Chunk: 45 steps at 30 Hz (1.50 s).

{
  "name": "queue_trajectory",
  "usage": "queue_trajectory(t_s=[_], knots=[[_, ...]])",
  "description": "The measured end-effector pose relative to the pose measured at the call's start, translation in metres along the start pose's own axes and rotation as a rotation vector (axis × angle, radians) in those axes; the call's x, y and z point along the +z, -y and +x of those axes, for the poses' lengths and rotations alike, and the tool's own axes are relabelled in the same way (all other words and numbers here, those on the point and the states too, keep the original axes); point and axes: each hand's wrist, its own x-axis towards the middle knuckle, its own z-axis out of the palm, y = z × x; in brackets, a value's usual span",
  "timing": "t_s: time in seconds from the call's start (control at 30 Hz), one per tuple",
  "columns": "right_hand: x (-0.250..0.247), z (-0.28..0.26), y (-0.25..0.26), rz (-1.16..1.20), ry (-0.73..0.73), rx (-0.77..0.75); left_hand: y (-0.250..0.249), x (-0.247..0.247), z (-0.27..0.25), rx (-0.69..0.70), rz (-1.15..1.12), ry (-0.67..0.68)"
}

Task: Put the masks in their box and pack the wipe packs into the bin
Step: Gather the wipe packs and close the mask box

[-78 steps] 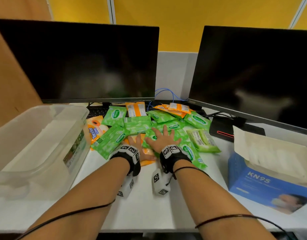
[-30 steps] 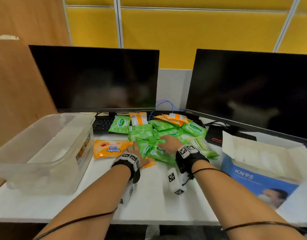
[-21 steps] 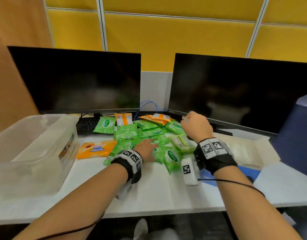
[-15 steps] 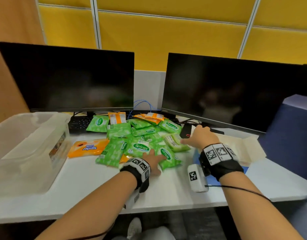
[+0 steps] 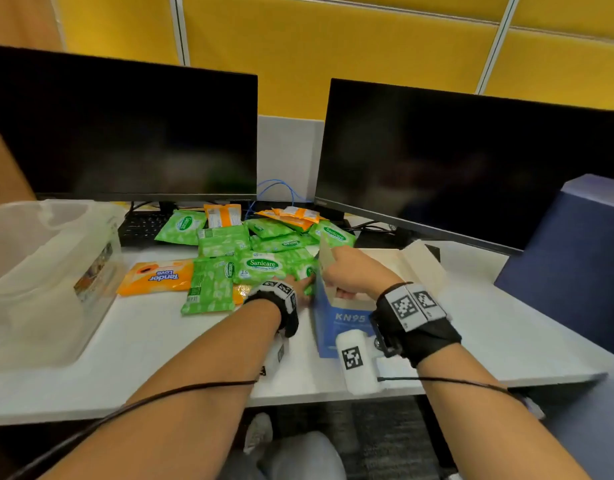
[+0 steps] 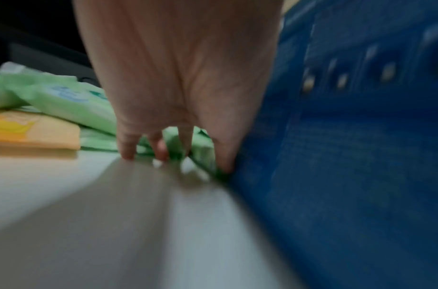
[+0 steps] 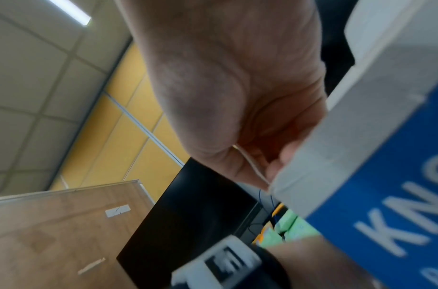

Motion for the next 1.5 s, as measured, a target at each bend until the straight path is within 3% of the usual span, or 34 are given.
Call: queue_trajectory(t_s=[0.1,0.17,0.27,0.37,0.43,0.47,0.57,0.6,0.7,0.77,0.87,0.9,0.93,1.0,1.07,1.2,1.33,1.5], knots=[[0.015,0.013,0.007,0.238,-0.020,-0.037,0.007,-0.030,-0.014,0.078,-0.189,-0.003],[0.024,0.017,0.014,0.311,-0.009,-0.089,0.016,-0.049,-0.025,0.100,-0.380,-0.220],[0.039,0.020,0.026,0.377,0.031,-0.155,0.029,-0.058,-0.046,0.093,-0.853,-0.467],[0.037,0.020,0.033,0.426,0.123,-0.227,0.029,-0.056,-0.064,0.128,-1.313,-0.419],[0.026,0.022,0.028,0.451,0.100,-0.232,0.027,-0.057,-0.075,0.185,-1.320,-0.434],[0.018,0.025,0.023,0.396,0.003,-0.231,0.026,-0.057,-0.078,0.222,-1.282,-0.430],[-0.007,0.028,-0.001,-0.004,-0.409,-0.169,0.026,-0.052,-0.077,0.187,-1.064,-0.382],[-0.011,0.027,-0.009,-0.156,-0.433,-0.124,0.027,-0.050,-0.074,0.136,-0.986,-0.385],[0.001,0.023,-0.026,-0.456,-0.090,-0.048,0.025,-0.043,-0.069,0.062,-0.873,-0.357],[0.006,0.021,-0.035,-0.290,-0.049,-0.128,0.025,-0.044,-0.068,0.048,-0.918,-0.349],[-0.005,0.024,-0.053,0.128,-0.492,-0.183,0.029,-0.045,-0.073,0.003,-1.106,-0.344],[-0.007,0.025,-0.061,0.290,-0.613,-0.100,0.032,-0.043,-0.073,-0.023,-1.160,-0.343],[-0.008,0.022,-0.066,0.515,-0.646,0.014,0.035,-0.042,-0.073,-0.046,-1.190,-0.346],[-0.004,0.017,-0.070,1.021,-0.451,0.161,0.037,-0.039,-0.074,-0.079,-1.282,-0.305],[-0.001,0.008,-0.066,1.284,-0.230,0.124,0.034,-0.037,-0.078,-0.073,-1.375,-0.248],[0.002,0.007,-0.045,1.274,-0.136,-0.028,0.028,-0.035,-0.077,0.044,-1.340,-0.332],[-0.003,0.019,-0.040,1.200,-0.273,-0.094,0.029,-0.034,-0.076,0.116,-1.299,-0.419],[0.002,0.021,-0.035,1.123,-0.267,-0.109,0.028,-0.031,-0.077,0.220,-1.413,-0.550]])
